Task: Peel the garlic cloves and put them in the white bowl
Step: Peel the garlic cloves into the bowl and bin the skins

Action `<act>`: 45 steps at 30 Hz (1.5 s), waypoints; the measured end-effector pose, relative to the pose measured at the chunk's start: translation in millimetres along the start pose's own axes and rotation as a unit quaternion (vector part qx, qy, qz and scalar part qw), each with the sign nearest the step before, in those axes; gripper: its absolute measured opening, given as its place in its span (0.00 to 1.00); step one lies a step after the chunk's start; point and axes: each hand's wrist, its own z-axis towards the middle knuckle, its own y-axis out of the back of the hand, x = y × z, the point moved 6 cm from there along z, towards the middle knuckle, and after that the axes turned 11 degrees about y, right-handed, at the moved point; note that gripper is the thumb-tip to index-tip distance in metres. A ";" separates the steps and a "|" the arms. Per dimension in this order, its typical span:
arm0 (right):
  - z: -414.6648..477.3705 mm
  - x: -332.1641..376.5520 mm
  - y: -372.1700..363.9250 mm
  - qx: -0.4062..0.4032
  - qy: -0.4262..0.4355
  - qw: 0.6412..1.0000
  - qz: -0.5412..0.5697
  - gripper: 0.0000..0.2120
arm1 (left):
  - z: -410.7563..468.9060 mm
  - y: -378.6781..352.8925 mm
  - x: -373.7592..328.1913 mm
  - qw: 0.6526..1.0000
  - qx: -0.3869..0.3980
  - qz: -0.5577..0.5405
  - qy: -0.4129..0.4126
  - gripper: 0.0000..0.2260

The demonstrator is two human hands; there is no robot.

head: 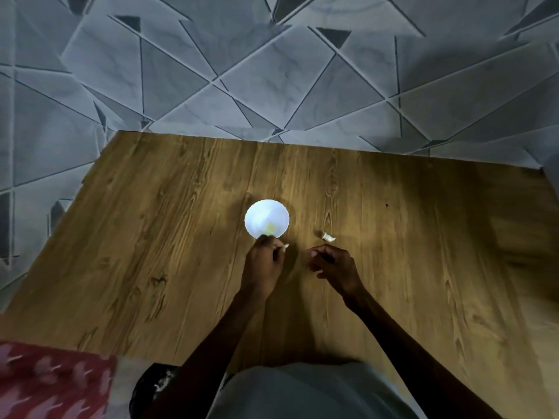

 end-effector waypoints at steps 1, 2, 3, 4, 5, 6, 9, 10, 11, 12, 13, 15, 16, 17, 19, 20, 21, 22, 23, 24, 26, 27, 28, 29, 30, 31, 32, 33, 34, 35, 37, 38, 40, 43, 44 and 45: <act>3.0 -2.4 2.7 -0.007 -0.002 1.000 0.001 0.06 | 8.3 10.7 -5.4 1.000 -0.029 0.003 -0.003 0.03; 5.8 -4.2 5.6 -0.014 -0.005 1.000 0.003 0.06 | 20.0 18.2 -8.2 0.999 -0.040 0.017 0.005 0.03; 8.4 -5.9 8.7 -0.022 -0.003 1.000 0.000 0.06 | 33.9 22.1 -8.2 0.998 -0.037 0.041 0.018 0.04; 11.3 -6.6 11.9 -0.028 0.009 1.000 -0.011 0.06 | 48.4 22.3 -6.1 0.997 -0.025 0.066 0.032 0.06; 14.7 -6.1 15.2 -0.032 0.029 0.999 -0.030 0.06 | 62.2 20.5 -3.6 0.995 -0.012 0.091 0.040 0.07; 17.8 -5.8 18.3 -0.035 0.047 0.997 -0.047 0.06 | 73.7 16.3 0.1 0.992 0.005 0.117 0.047 0.08; 26.0 -11.5 29.7 -0.056 0.071 0.994 -0.061 0.07 | 93.0 -3.7 14.2 0.982 0.068 0.165 0.068 0.08; 27.7 -12.2 33.9 -0.061 0.080 0.993 -0.065 0.07 | 96.5 -9.6 19.7 0.979 0.087 0.167 0.079 0.08; 28.9 -12.4 38.2 -0.065 0.089 0.991 -0.077 0.06 | 98.9 -13.7 23.2 0.977 0.098 0.167 0.086 0.08; 30.1 -11.5 42.6 -0.066 0.099 0.989 -0.085 0.06 | 99.5 -15.9 24.4 0.976 0.104 0.168 0.091 0.09; 31.3 -10.6 47.1 -0.067 0.108 0.987 -0.098 0.06 | 98.2 -14.8 22.2 0.977 0.101 0.166 0.092 0.09; 34.7 -11.6 55.4 -0.066 0.128 0.981 -0.127 0.06 | 89.9 -3.8 7.3 0.985 0.060 0.145 0.070 0.09; 36.8 -13.4 59.0 -0.066 0.138 0.977 -0.148 0.06 | 81.3 4.0 -3.3 0.991 0.031 0.121 0.047 0.08; 39.6 -16.0 62.3 -0.069 0.146 0.970 -0.180 0.07 | 70.5 11.8 -14.2 0.995 0.007 0.091 0.025 0.08; 46.1 -20.8 66.1 -0.070 0.152 0.958 -0.232 0.08 | 47.7 20.2 -26.6 0.999 -0.008 0.042 0.008 0.08; 50.2 -20.7 66.1 -0.066 0.157 0.954 -0.248 0.06 | 38.6 17.7 -27.0 1.000 0.000 0.024 0.014 0.08; 54.9 -19.5 63.1 -0.049 0.166 0.946 -0.272 0.04 | 30.8 13.0 -27.1 1.000 0.011 0.005 0.023 0.07; 59.1 -16.5 57.9 -0.021 0.184 0.937 -0.296 0.03 | 24.1 5.4 -26.9 0.999 0.028 -0.017 0.032 0.06; 63.9 -15.6 49.8 0.011 0.203 0.923 -0.327 0.04 | 19.0 -1.7 -28.0 0.998 0.046 -0.039 0.035 0.05; 68.0 -16.0 41.4 0.037 0.219 0.910 -0.351 0.05 | 15.2 -9.4 -28.9 0.996 0.066 -0.058 0.035 0.05; 71.1 -19.0 31.4 0.053 0.204 0.904 -0.373 0.06 | 8.7 -25.5 -30.5 0.991 0.099 -0.086 0.029 0.04; 72.3 -22.6 29.7 0.048 0.186 0.908 -0.373 0.06 | 6.9 -33.0 -30.7 0.989 0.112 -0.091 0.030 0.04; 72.7 -24.7 29.4 0.043 0.172 0.914 -0.365 0.06 | 5.5 -39.7 -30.7 0.987 0.123 -0.097 0.035 0.04; 72.7 -26.7 29.8 0.043 0.162 0.921 -0.352 0.05 | 4.5 -45.3 -31.3 0.985 0.133 -0.104 0.046 0.03; 71.0 -26.6 30.4 0.044 0.159 0.929 -0.330 0.05 | 3.7 -50.3 -31.9 0.981 0.139 -0.119 0.059 0.03; 68.5 -25.5 32.3 0.041 0.160 0.941 -0.294 0.04 | 3.4 -53.5 -32.7 0.978 0.141 -0.134 0.075 0.03; 64.5 -24.6 34.7 0.033 0.160 0.955 -0.246 0.03 | 2.9 -56.8 -32.3 0.974 0.141 -0.149 0.092 0.04; 59.1 -23.7 37.5 0.023 0.146 0.972 -0.185 0.04 | 2.2 -58.2 -32.8 0.971 0.141 -0.160 0.105 0.05; 52.0 -24.5 39.7 0.015 0.106 0.988 -0.115 0.05 | 1.6 -60.3 -33.1 0.969 0.142 -0.170 0.110 0.07; 43.2 -26.0 40.9 0.010 0.052 0.998 -0.038 0.07 | -0.3 -62.1 -34.0 0.967 0.147 -0.177 0.110 0.08; 27.5 -28.6 40.5 0.014 -0.024 0.995 0.096 0.09 | -4.8 -65.5 -35.2 0.958 0.161 -0.207 0.117 0.08; 22.1 -29.8 41.8 0.012 -0.035 0.990 0.137 0.10 | -7.6 -66.6 -35.8 0.951 0.166 -0.231 0.123 0.09; 13.5 -28.5 46.6 0.007 -0.031 0.984 0.177 0.13 | -13.9 -66.3 -39.1 0.941 0.171 -0.263 0.125 0.09; 4.4 -23.4 49.1 0.009 -0.030 0.984 0.176 0.11 | -20.0 -63.6 -43.7 0.949 0.167 -0.246 0.104 0.08; 2.3 -20.9 48.4 0.010 -0.031 0.984 0.174 0.09 | -20.5 -62.7 -44.8 0.955 0.162 -0.228 0.094 0.08; 0.8 -18.8 47.8 0.011 -0.032 0.985 0.170 0.07 | -20.6 -61.4 -46.7 0.962 0.158 -0.208 0.081 0.09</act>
